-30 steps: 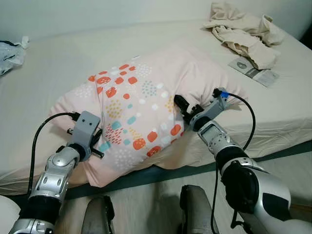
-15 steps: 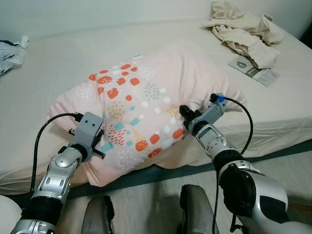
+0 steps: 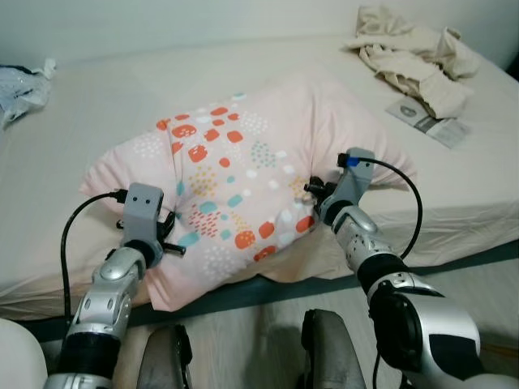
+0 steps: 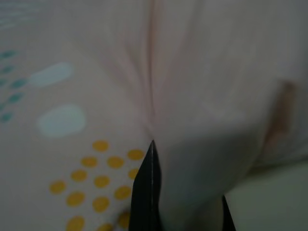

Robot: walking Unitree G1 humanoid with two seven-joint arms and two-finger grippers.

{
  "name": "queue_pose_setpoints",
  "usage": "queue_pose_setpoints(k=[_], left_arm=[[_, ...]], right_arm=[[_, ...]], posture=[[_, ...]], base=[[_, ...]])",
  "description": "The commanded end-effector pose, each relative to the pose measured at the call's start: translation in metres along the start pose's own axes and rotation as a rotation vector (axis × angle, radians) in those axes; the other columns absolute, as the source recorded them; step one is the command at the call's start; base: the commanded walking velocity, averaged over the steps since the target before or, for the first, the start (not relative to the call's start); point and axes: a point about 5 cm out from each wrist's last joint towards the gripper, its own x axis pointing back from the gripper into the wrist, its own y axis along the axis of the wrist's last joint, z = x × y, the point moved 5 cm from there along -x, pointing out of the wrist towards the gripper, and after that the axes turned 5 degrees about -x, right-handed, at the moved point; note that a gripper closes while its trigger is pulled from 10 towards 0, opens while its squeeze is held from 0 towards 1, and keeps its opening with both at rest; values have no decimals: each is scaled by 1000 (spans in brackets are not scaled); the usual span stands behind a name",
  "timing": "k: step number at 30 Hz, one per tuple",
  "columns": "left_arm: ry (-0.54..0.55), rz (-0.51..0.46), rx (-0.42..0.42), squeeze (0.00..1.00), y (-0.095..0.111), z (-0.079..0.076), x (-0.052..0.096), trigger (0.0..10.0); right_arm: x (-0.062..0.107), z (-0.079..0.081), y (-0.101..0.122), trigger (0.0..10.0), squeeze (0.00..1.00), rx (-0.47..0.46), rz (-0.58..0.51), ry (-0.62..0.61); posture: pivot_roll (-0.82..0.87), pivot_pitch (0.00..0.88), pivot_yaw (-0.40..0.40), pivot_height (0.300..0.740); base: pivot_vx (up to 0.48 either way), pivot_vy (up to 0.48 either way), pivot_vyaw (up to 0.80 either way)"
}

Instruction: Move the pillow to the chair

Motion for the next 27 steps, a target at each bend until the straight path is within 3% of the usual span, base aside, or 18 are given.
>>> queue_pose_setpoints(k=[1,2,3,4,6,7,9,10,11,12,13,14,15,19,23,27], left_arm=[[-14,-32,74,0,10,-13,-2,0],[-14,-32,74,0,10,-13,-2,0],[-23,-67,155,0,21,-21,-5,0],[-23,-67,155,0,21,-21,-5,0],[-18,-91,233,0,26,-26,-7,0],[-18,-91,233,0,26,-26,-7,0],[10,-77,228,0,23,-28,-9,0],[10,-77,228,0,23,-28,-9,0],[16,-6,205,0,13,-30,-9,2549],[15,42,196,0,7,-32,-9,2549],[15,73,190,0,3,-32,-8,9098],[15,73,190,0,3,-32,-8,9098],[55,81,140,0,-3,-30,-8,10000],[75,90,125,0,-8,-29,-7,10000],[116,30,109,0,0,-29,-6,10000],[91,-1,73,0,6,-36,-5,10000]], right_arm=[[0,24,10,0,0,124,-77,110],[0,24,10,0,0,124,-77,110],[2,40,18,0,0,169,-138,178],[2,40,18,0,0,169,-138,178],[7,62,20,0,0,203,-194,258],[7,62,20,0,0,203,-194,258],[20,87,4,0,0,257,-222,371],[20,87,4,0,0,257,-222,371],[23,86,-2,0,0,241,-213,360],[23,83,-4,0,0,230,-206,342],[23,81,-5,0,0,222,-201,330],[23,81,-5,0,0,222,-201,330],[22,59,-11,10000,0,153,-165,225],[23,44,-14,10000,0,164,-150,168],[31,50,-14,10000,0,270,-172,220],[34,55,-14,10000,0,294,-188,231]], posture=[[11,121,-51,561],[11,121,-51,561],[5,106,-55,561],[5,106,-55,561],[-1,90,-56,561],[-1,90,-56,561],[-3,63,-54,561],[-3,63,-54,561],[-3,50,-62,561],[-3,50,-62,561],[-3,49,-63,561],[-3,49,-63,561],[-8,40,-65,561],[-14,39,-60,561],[-27,35,-54,561],[-26,30,-57,561]], base=[[0,0,0],[0,0,0],[0,0,0],[0,0,0],[0,0,0],[0,0,0],[0,0,0],[0,0,0],[0,0,0],[0,0,0],[0,0,0],[0,0,0],[0,0,0],[0,0,0],[0,0,0],[0,0,0]])
